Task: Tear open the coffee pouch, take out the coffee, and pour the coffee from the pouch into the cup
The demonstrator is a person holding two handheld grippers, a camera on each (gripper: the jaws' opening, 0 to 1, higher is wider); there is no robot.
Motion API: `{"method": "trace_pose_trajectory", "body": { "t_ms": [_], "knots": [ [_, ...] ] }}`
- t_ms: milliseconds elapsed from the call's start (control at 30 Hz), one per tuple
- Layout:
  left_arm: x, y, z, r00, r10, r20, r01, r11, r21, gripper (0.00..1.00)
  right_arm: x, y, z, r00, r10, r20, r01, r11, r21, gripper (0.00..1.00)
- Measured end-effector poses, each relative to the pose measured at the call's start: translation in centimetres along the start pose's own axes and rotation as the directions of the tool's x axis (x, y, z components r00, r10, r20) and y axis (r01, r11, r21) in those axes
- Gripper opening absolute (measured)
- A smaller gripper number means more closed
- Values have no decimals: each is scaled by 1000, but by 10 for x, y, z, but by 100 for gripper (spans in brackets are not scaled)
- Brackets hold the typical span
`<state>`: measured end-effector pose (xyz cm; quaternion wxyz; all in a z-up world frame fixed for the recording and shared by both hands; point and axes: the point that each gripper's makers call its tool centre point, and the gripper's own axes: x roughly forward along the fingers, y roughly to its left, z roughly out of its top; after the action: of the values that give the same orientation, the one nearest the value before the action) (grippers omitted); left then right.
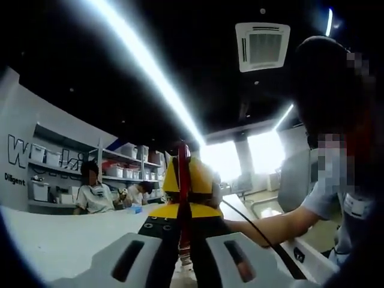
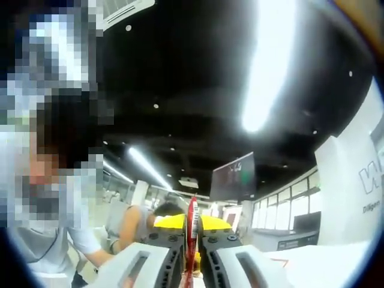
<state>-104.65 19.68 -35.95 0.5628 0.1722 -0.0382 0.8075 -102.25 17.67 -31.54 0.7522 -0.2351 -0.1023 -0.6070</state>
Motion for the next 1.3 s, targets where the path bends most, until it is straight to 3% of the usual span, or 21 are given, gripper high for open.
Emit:
{"method": "trace_pose_trajectory", "body": {
  "t_ms": [500, 933, 1300],
  "knots": [
    [1, 0, 0, 1000, 3, 6, -3, 1000, 6, 9, -1, 3, 0, 1000, -6, 2, 6, 1000, -2, 8],
    [1, 0, 0, 1000, 4, -3, -4, 1000, 3, 5, -2, 4, 0, 1000, 16, 15, -17, 1000, 11, 8],
    [2, -5, 0, 1000, -7, 11, 7, 999, 39, 11, 0, 6, 1, 999, 30, 16, -30, 999, 14, 7]
  ]
}}
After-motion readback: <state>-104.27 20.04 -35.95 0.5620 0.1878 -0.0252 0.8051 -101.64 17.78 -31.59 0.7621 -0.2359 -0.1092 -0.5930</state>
